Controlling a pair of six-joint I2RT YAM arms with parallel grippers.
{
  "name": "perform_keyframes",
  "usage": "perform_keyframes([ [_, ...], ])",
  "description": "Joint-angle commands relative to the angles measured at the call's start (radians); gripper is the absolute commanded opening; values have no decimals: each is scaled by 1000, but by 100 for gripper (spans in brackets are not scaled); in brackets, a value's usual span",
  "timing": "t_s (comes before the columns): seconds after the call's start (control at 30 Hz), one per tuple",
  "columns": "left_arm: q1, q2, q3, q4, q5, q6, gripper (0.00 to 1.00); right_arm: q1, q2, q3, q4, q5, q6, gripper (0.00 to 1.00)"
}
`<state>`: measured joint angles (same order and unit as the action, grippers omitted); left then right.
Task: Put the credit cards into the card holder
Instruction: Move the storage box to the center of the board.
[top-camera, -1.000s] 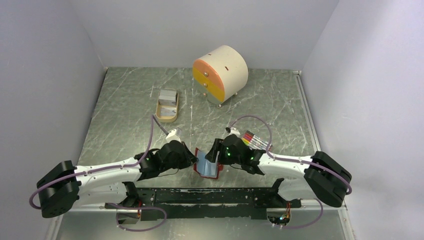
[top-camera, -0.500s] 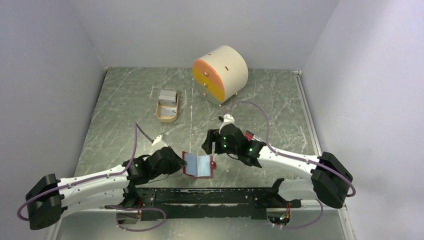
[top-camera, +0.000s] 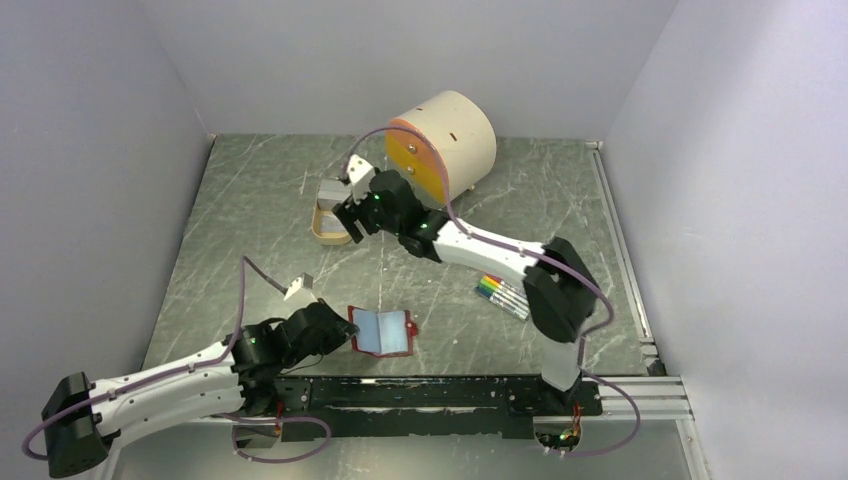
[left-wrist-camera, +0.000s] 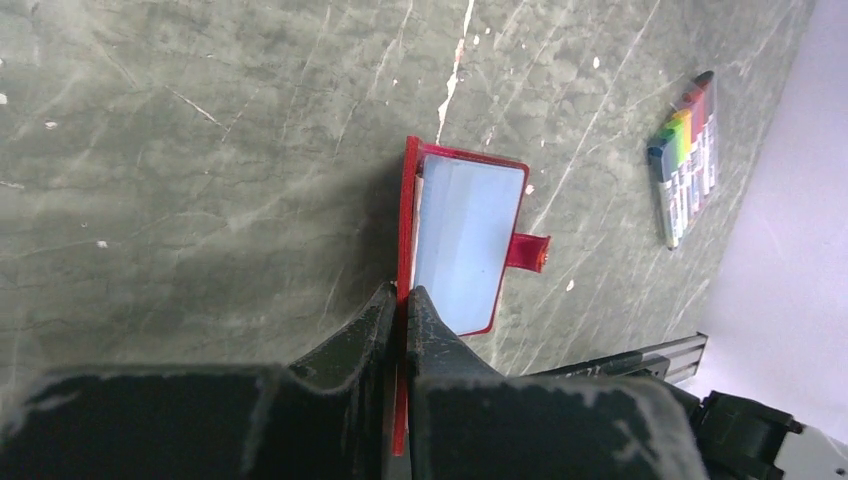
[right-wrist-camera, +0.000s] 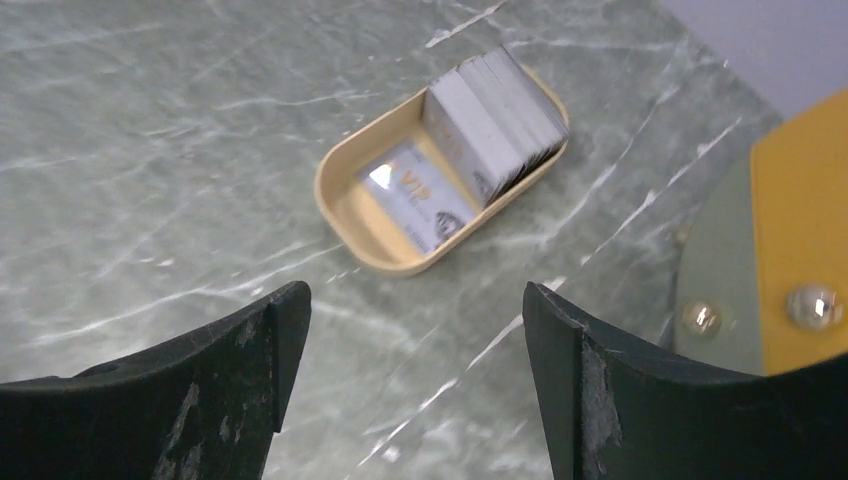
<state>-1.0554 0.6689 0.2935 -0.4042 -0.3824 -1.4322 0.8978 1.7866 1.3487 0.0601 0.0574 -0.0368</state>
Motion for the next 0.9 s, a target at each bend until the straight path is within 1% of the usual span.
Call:
perform_keyframes([
  [0.0, -5, -75, -25, -70, -40, -26, 9, -22, 215, 181, -47, 1, -275, 82],
  [0.07, -5, -97, -28, -86, -37, -32, 9, -32, 310, 317, -84, -3, -314, 82],
  [0.13, -5, -109, -27, -100, -39, -30, 9, -39, 386, 413, -107, -16, -351, 81],
  [0.23, -5, -113, -24, -103, -40, -30, 9, -48, 467, 488, -78, -27, -409, 79],
  [0.3, -5, -109, -20, -103, -41, -30, 9, -48, 502, 540, -135, -83, -413, 76],
  [0.37, -5, -106, -10, -102, -41, -20, 9, -42, 517, 584, -203, -121, -382, 74],
  [0.4, -5, -106, -5, -101, -39, -14, 9, -40, 513, 578, -206, -138, -365, 73],
  [0.47, -5, -101, -1, -97, -37, -9, 9, -32, 478, 502, -131, -132, -359, 71],
  [0.57, -5, -93, -4, -75, -30, -3, 9, -18, 454, 392, -26, -93, -408, 70],
  [0.63, -5, -86, -3, -70, -23, 0, 9, -19, 474, 398, -36, -81, -426, 70],
  [0.73, -5, -80, 8, -80, -22, 5, 9, -18, 519, 461, -77, -59, -443, 72],
  [0.87, -5, -89, 15, -88, -27, 6, 9, -19, 542, 475, -69, -50, -480, 74],
])
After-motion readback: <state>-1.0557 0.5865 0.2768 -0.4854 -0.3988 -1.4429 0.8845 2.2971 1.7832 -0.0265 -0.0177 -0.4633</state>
